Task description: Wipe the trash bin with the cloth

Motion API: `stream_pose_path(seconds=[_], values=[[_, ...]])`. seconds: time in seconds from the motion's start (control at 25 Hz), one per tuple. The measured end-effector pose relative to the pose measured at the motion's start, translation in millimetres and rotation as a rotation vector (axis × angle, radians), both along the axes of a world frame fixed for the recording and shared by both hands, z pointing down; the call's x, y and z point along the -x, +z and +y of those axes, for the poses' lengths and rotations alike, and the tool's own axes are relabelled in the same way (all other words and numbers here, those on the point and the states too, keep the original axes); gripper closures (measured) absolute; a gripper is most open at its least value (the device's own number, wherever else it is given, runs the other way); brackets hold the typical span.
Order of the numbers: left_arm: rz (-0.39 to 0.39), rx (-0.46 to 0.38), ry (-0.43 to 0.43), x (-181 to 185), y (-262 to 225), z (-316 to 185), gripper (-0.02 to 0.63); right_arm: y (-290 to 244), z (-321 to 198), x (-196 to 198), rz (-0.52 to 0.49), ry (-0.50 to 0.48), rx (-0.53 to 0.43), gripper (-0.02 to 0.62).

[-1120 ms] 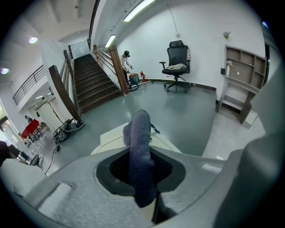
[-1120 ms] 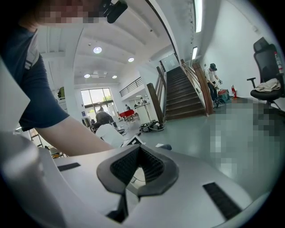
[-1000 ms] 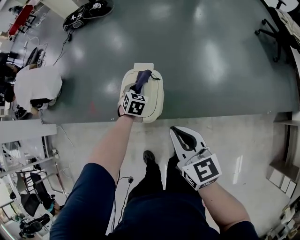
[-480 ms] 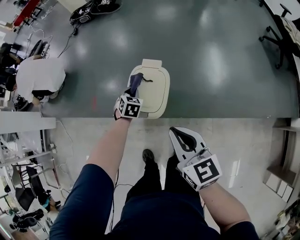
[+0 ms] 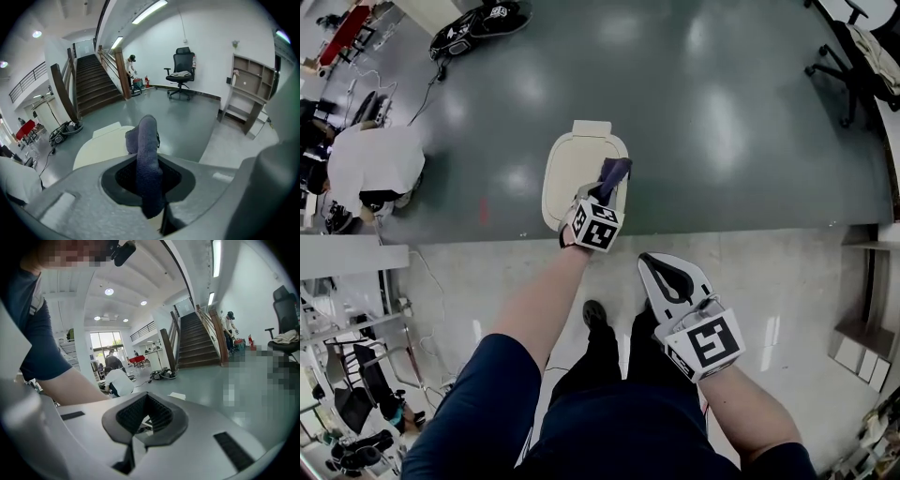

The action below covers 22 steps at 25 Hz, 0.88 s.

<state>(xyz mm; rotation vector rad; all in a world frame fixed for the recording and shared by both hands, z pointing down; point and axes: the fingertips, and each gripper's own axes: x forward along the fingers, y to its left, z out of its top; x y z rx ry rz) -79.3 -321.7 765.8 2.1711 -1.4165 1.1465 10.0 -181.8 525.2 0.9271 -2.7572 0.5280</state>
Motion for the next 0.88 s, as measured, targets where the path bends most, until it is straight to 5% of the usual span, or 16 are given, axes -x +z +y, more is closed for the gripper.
stream_pose_path(seconds=[0.32,0.88], values=[[0.033,0.022,0.049,-15,2,31,0.554,3,9,-10,0.002,0.016,0.018,0.591],[0.001,0.051,-0.167,125,1,78,0.554,-2,31,15,0.042,-0.010,0.039,0.591]])
